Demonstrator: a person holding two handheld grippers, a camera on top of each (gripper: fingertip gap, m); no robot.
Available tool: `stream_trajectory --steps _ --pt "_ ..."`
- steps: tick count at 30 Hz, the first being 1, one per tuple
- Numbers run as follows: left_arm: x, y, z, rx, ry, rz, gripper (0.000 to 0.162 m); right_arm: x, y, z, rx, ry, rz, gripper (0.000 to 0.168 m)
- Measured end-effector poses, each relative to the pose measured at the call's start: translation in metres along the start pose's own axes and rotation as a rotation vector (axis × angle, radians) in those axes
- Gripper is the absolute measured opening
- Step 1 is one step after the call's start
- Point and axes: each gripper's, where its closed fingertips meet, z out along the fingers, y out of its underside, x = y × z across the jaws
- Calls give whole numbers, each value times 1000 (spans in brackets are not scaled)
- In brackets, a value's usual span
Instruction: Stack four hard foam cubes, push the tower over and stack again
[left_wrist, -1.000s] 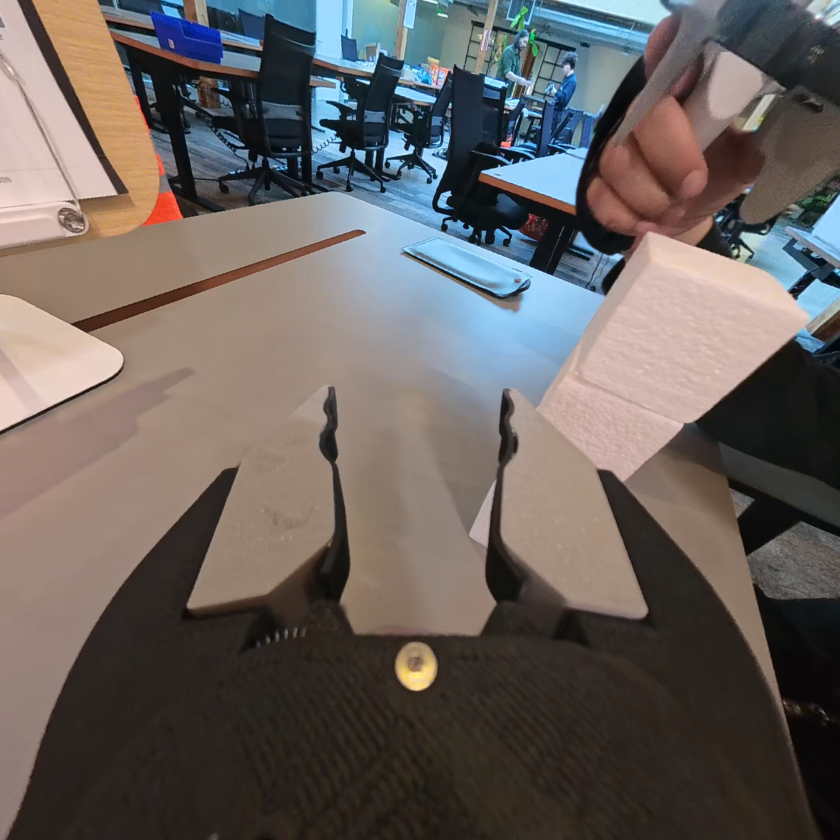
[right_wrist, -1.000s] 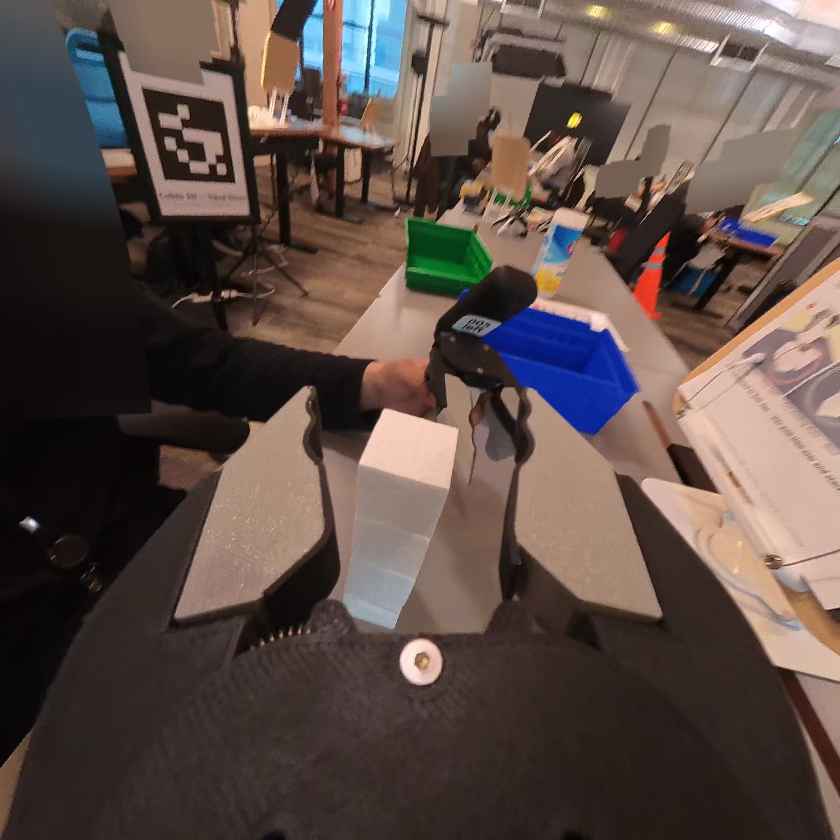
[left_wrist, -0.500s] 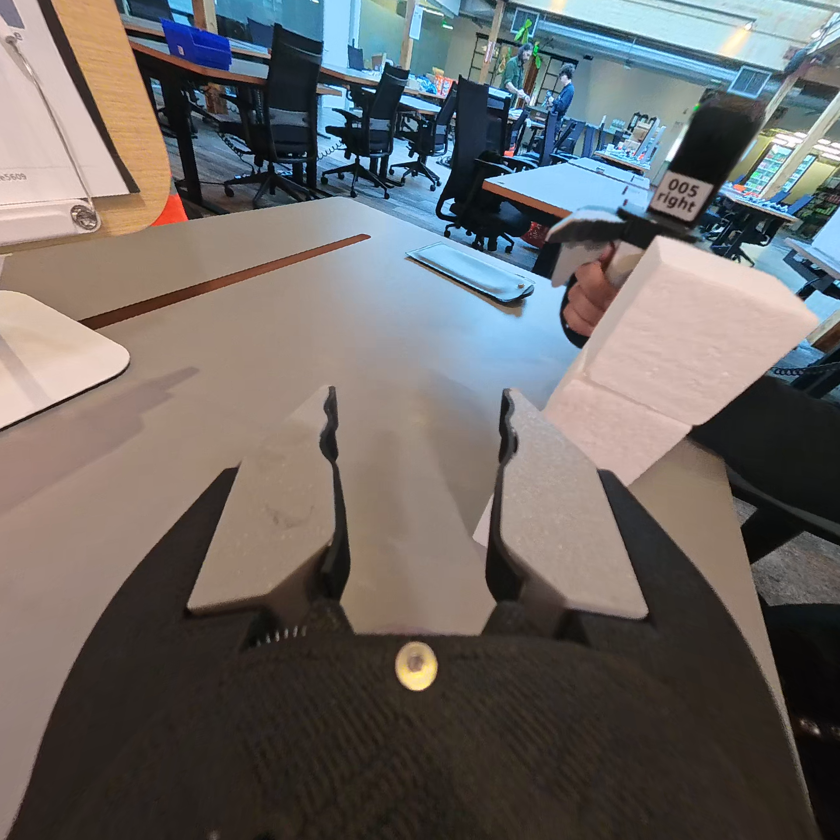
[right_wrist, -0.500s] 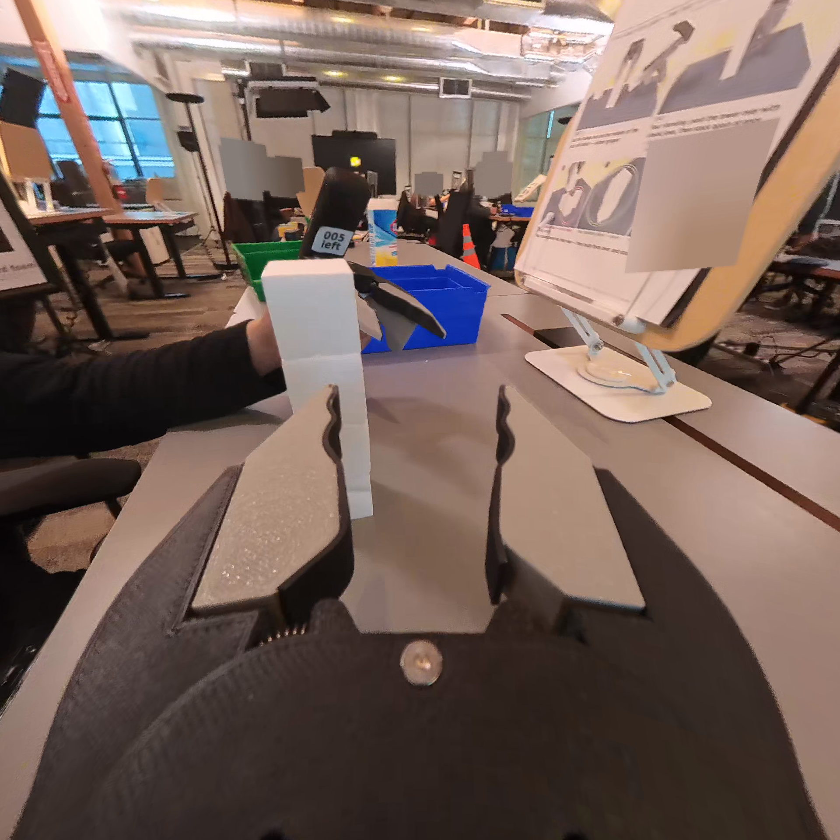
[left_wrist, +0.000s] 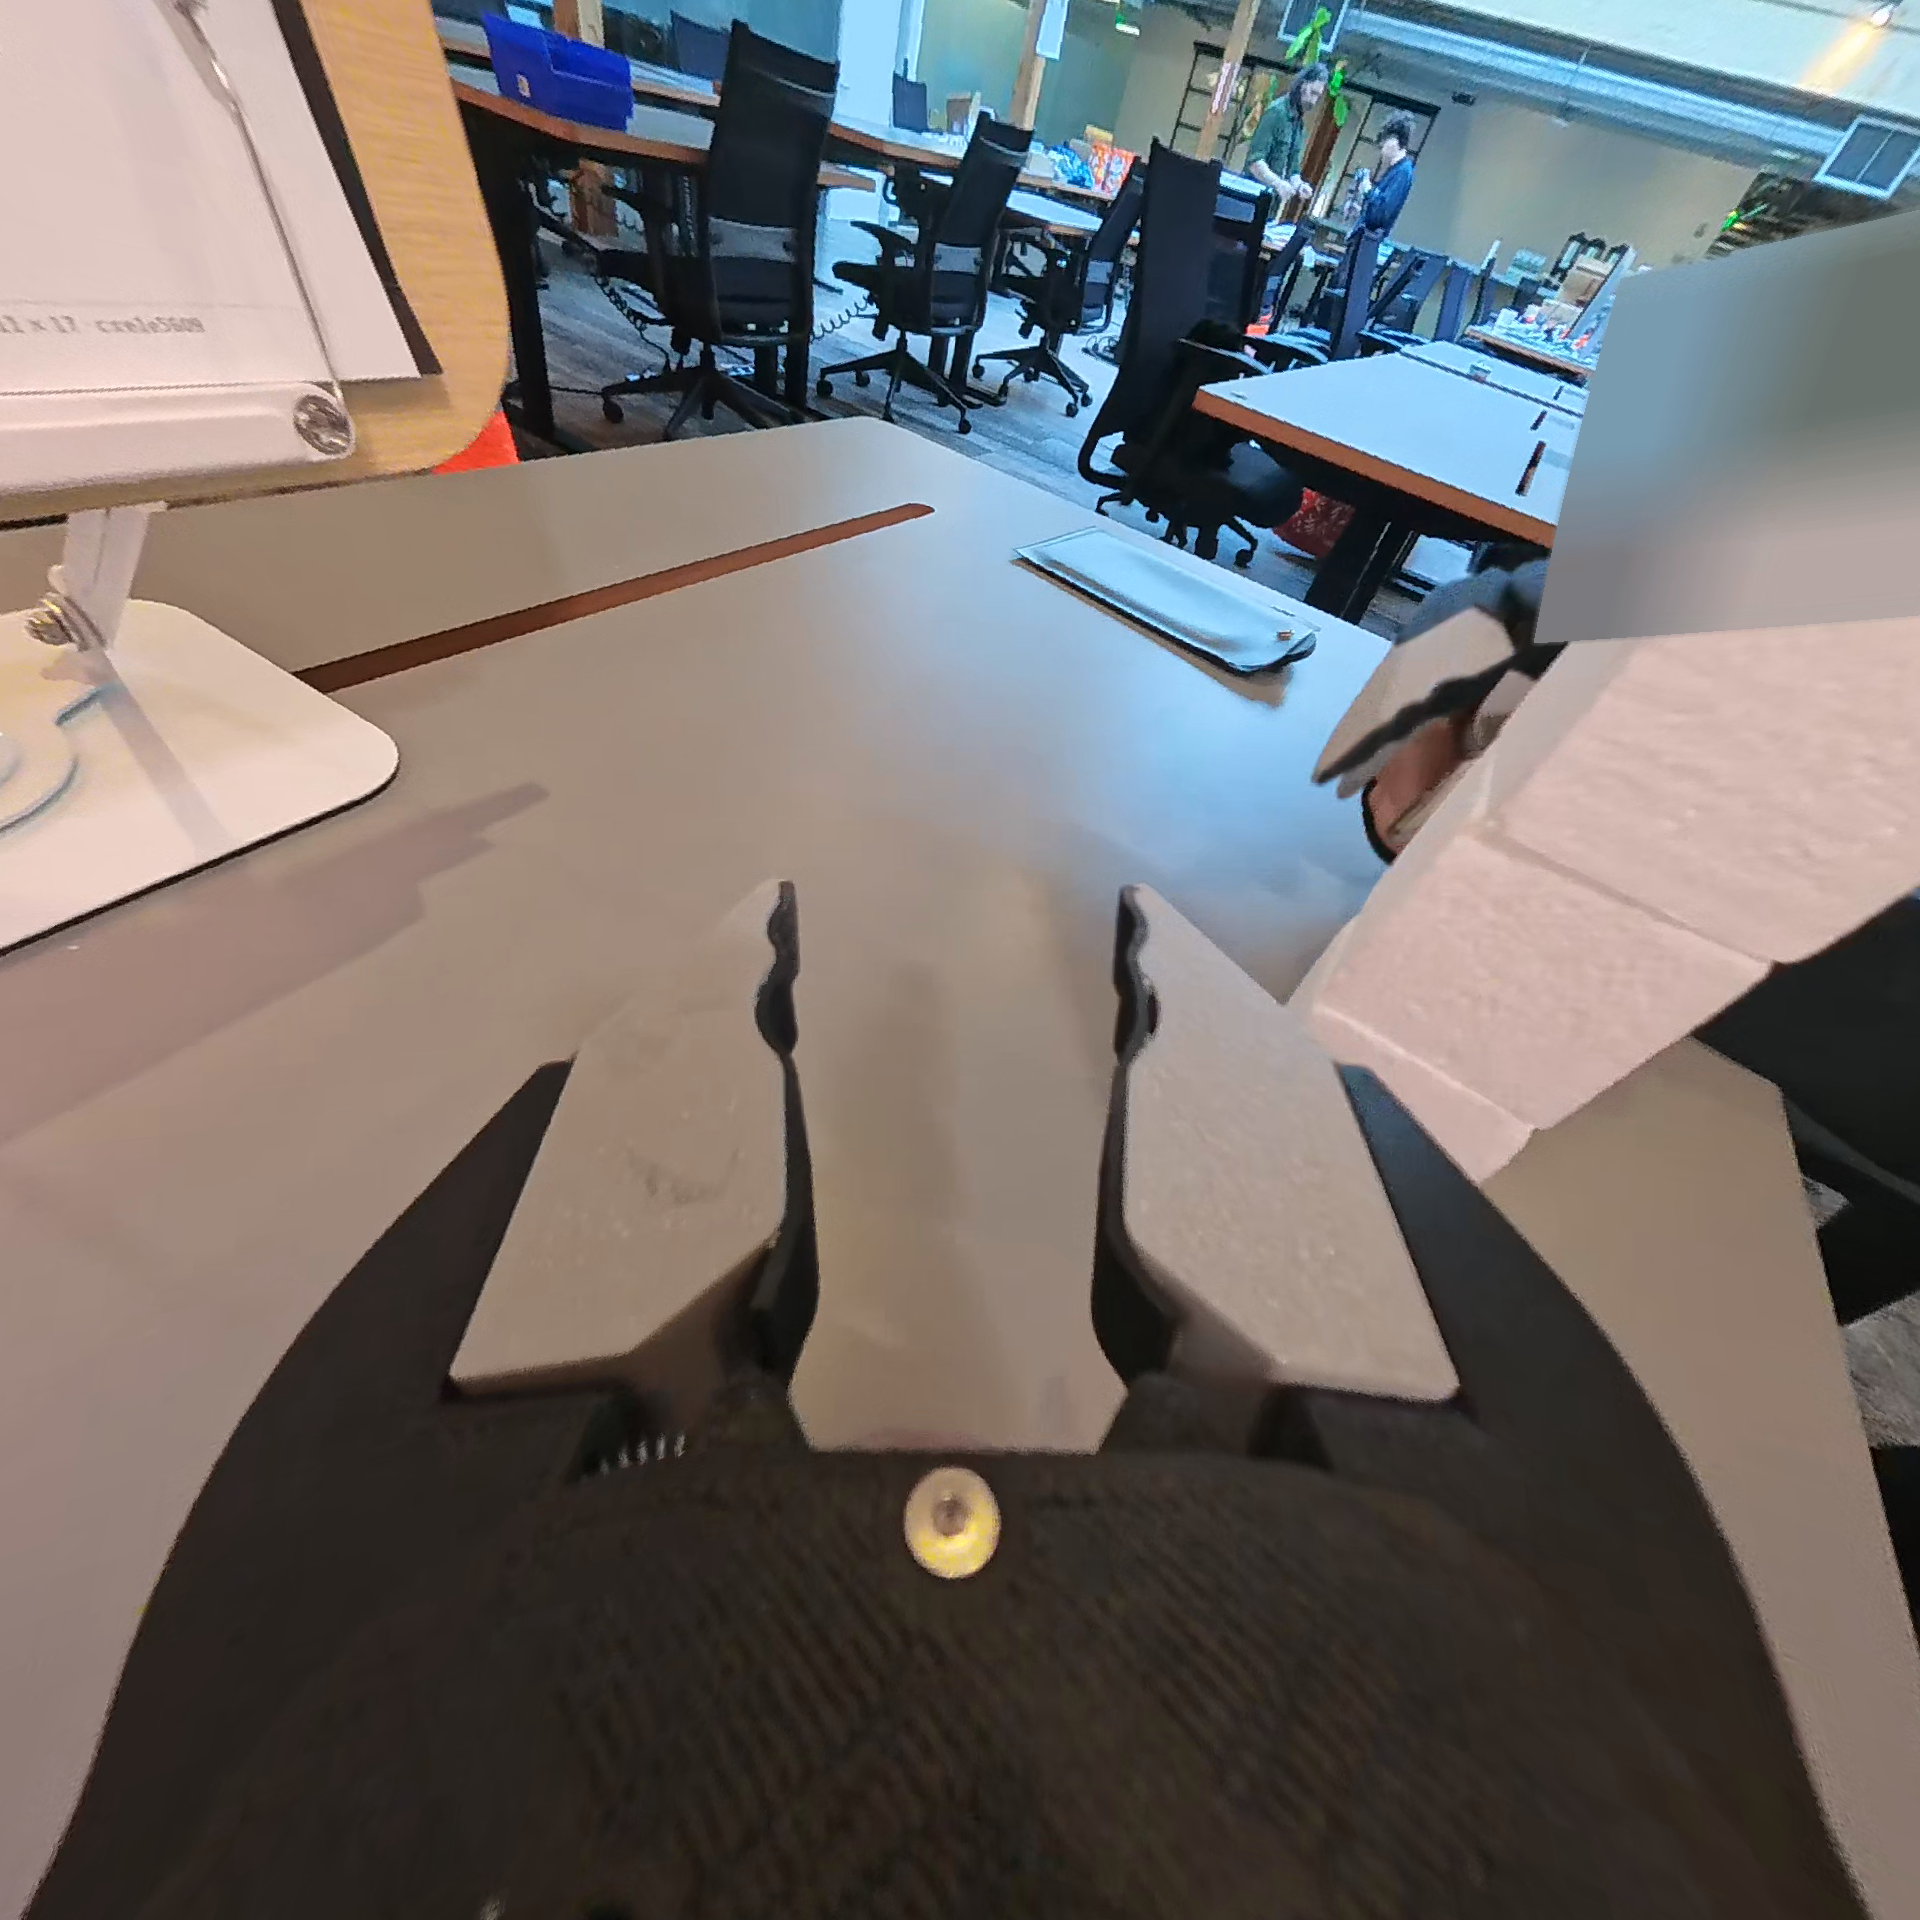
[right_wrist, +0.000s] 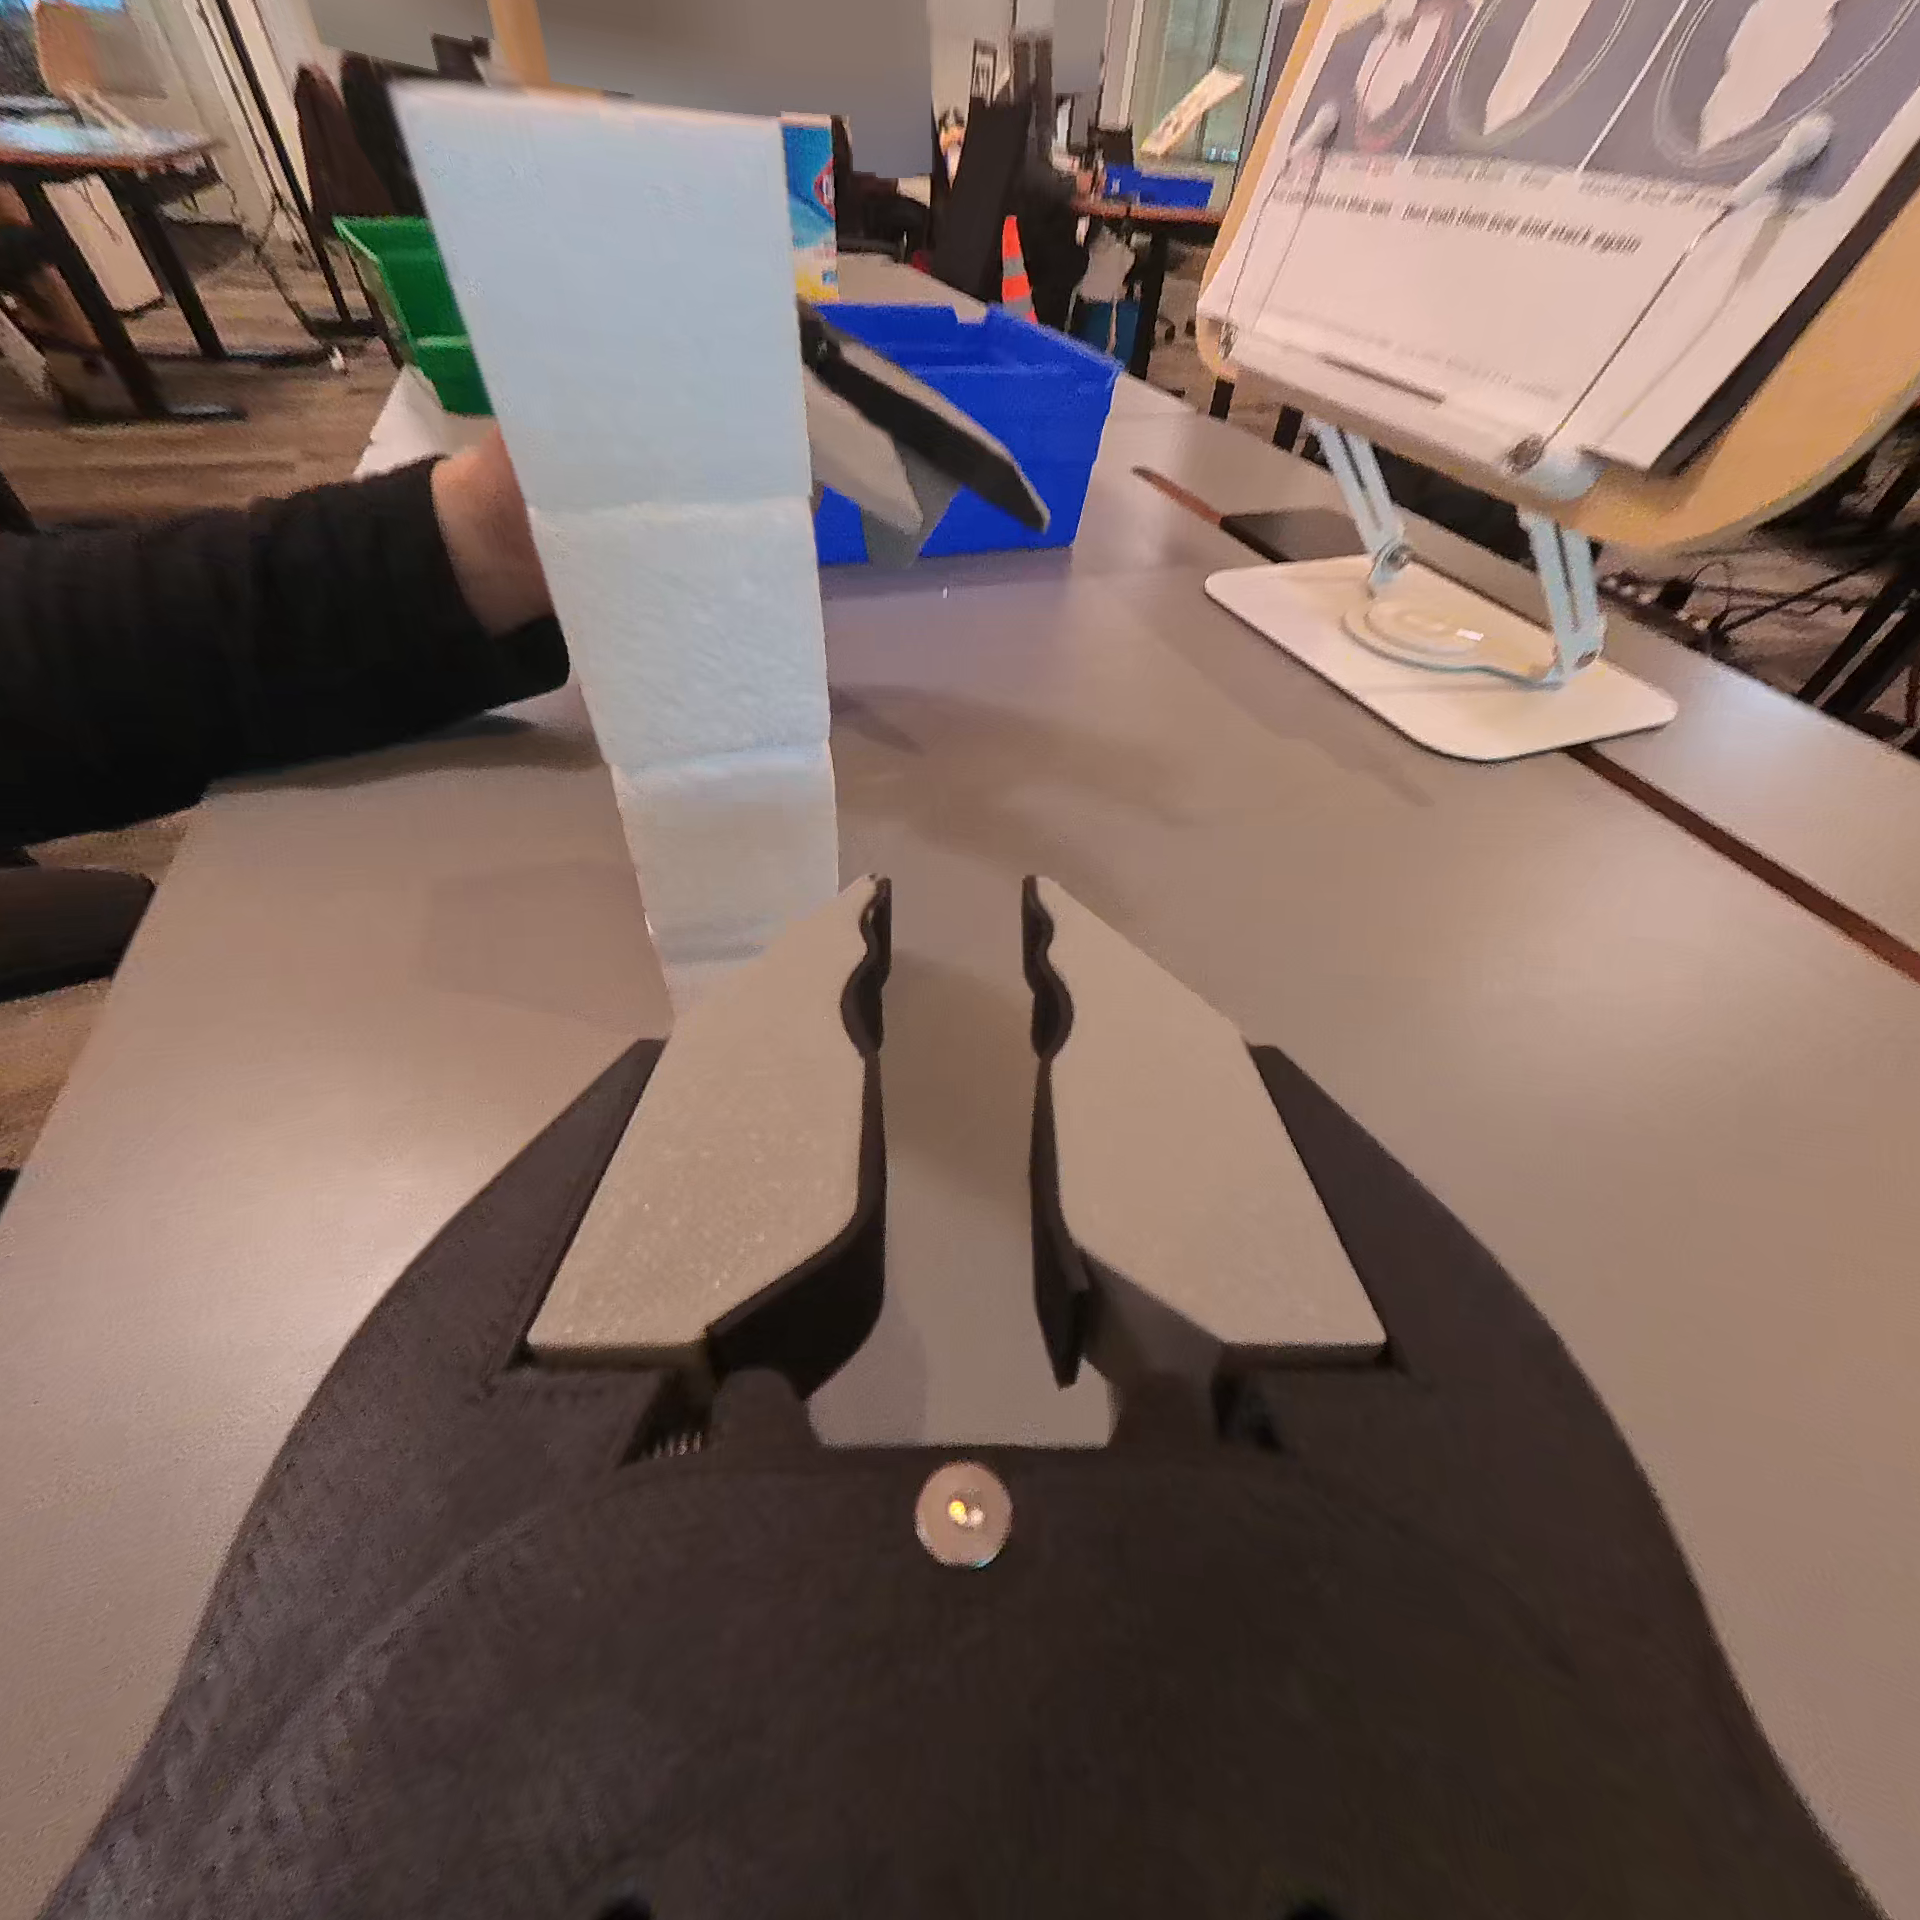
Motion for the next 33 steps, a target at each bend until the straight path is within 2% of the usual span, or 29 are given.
stream_trajectory --steps 3,10,13,18,24,33 --pt "-2 -5 -5 30 -8 -5 44 3 14 6 -62 13 -4 0" --pt "-9 -13 -13 82 -36 -20 5 23 26 5 -112 107 28 0" --pt "-12 -10 -11 70 -57 -26 0 27 25 2 -103 128 39 0" --pt "-13 -4 -8 43 -64 -30 0 29 24 0 -99 134 52 0" --pt "-13 -2 -7 32 -54 -38 10 25 30 4 -139 126 31 0" --pt "-13 1 -6 12 -60 -36 15 27 39 5 -189 141 29 0"
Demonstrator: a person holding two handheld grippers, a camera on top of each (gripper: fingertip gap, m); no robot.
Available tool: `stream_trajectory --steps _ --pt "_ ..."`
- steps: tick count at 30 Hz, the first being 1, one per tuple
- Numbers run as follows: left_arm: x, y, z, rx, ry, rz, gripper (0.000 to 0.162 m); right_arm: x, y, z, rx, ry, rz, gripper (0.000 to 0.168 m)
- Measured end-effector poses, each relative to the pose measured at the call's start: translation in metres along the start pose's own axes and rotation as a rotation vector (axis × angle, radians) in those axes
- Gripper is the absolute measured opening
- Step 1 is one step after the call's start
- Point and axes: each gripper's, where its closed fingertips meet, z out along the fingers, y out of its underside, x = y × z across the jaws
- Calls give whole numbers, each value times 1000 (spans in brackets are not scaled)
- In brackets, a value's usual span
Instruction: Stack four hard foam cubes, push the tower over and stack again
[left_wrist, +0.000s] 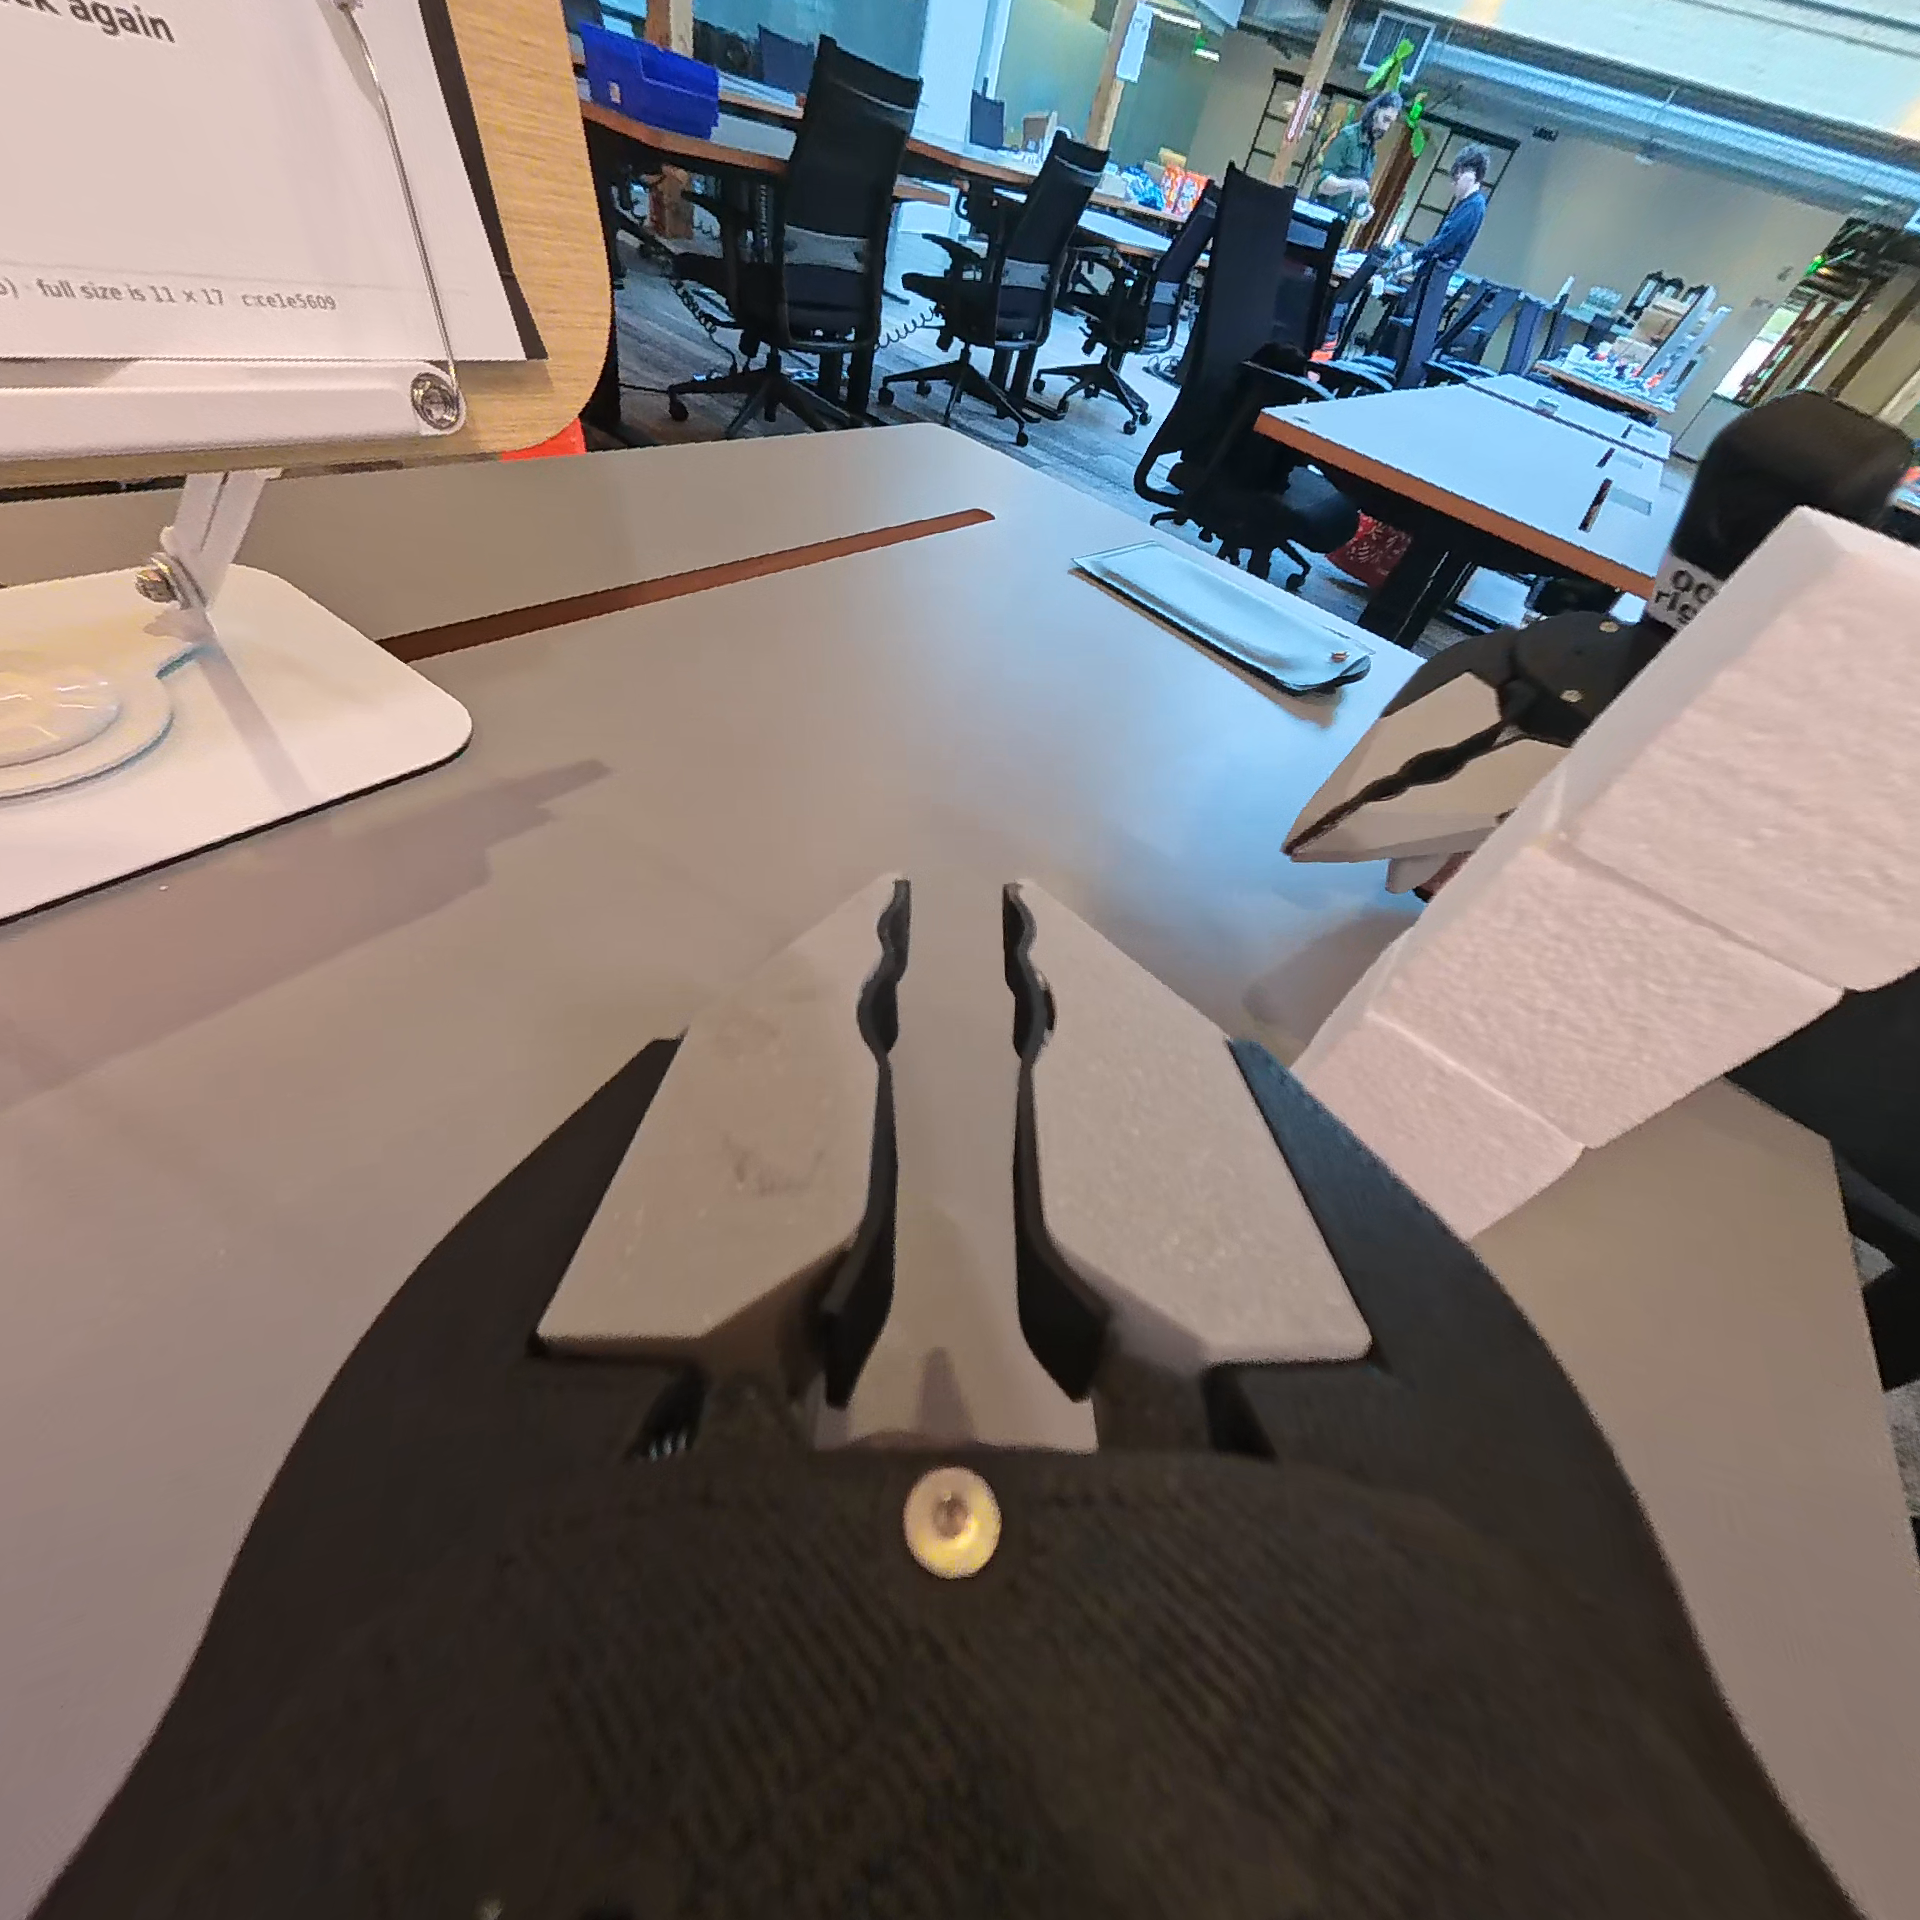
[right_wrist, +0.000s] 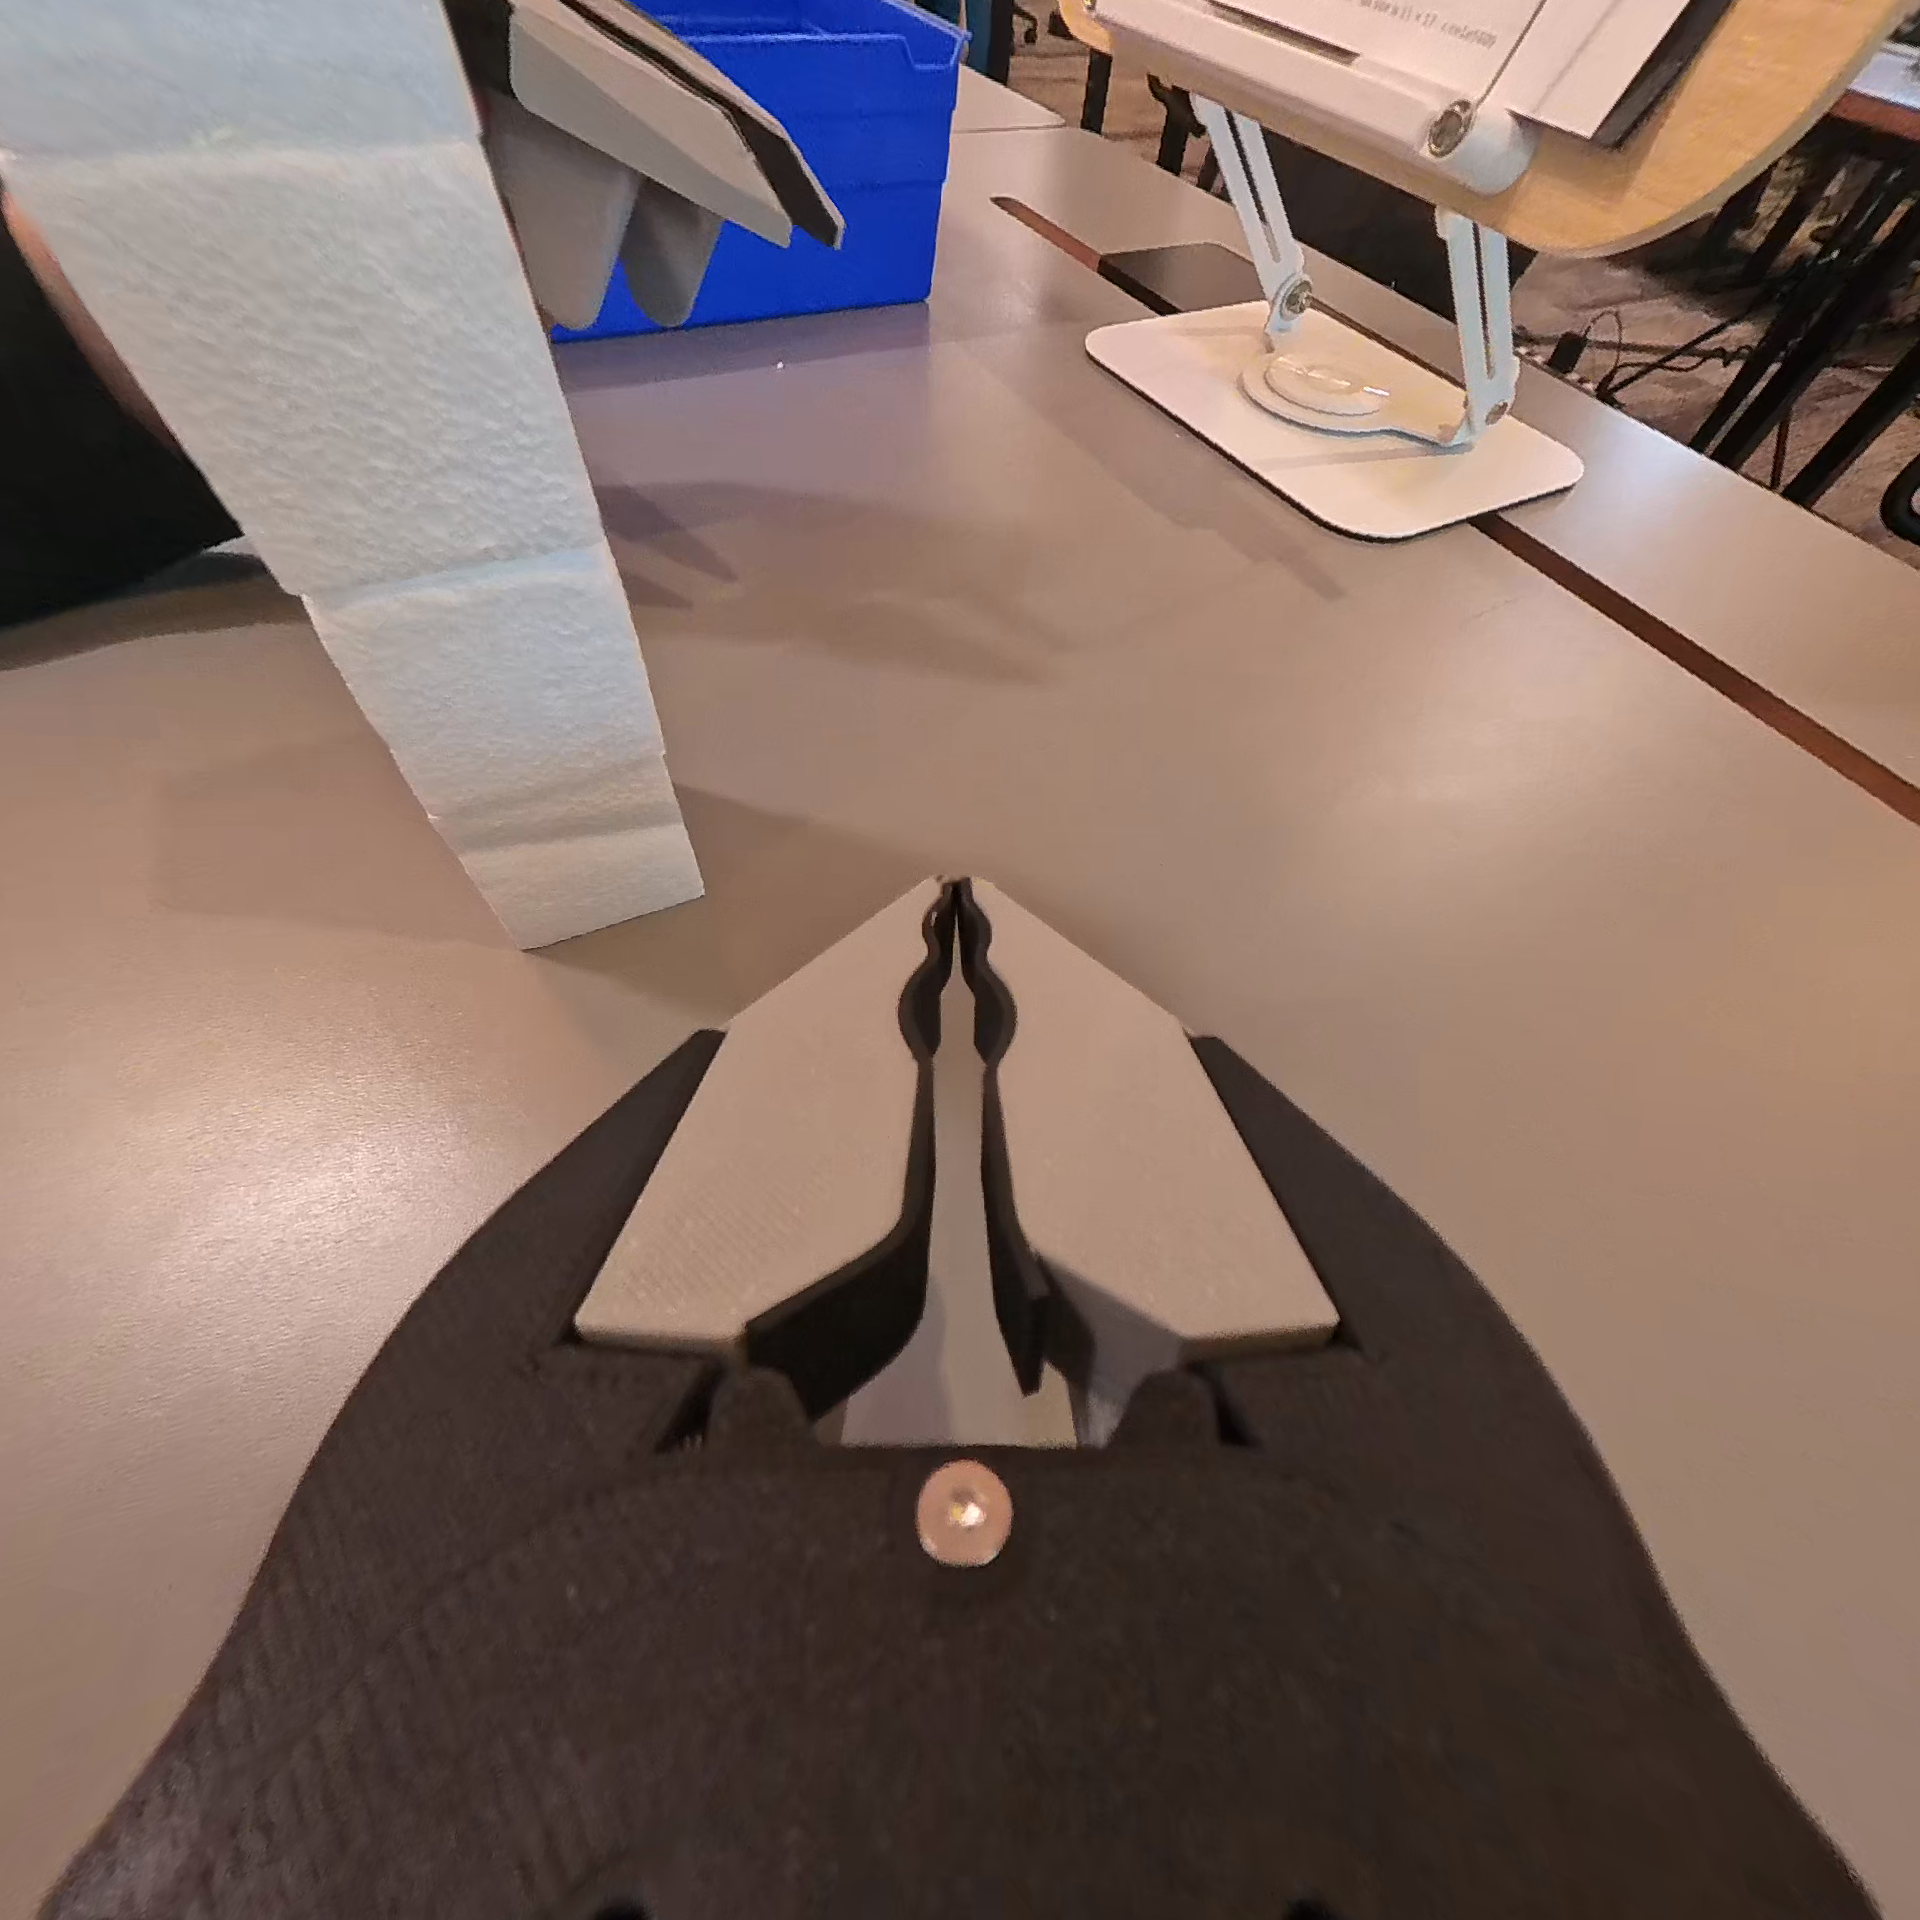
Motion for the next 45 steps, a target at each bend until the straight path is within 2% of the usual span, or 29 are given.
stream_trajectory --steps 14,18,27,32,45 --pt "3 -6 -5 -2 -19 48 18 -27 -2 6 7 -122 -9 0" --pt "4 -4 -3 -24 -36 82 18 -29 6 12 -43 -108 -5 0" --pt "5 -3 -3 -49 -73 150 18 -69 -11 6 22 -247 -139 0" --pt "4 -3 -3 -48 -74 147 18 -98 -17 -1 63 -388 -180 0" --pt "4 -1 -1 -59 -77 150 18 -103 -13 0 43 -405 -204 0"
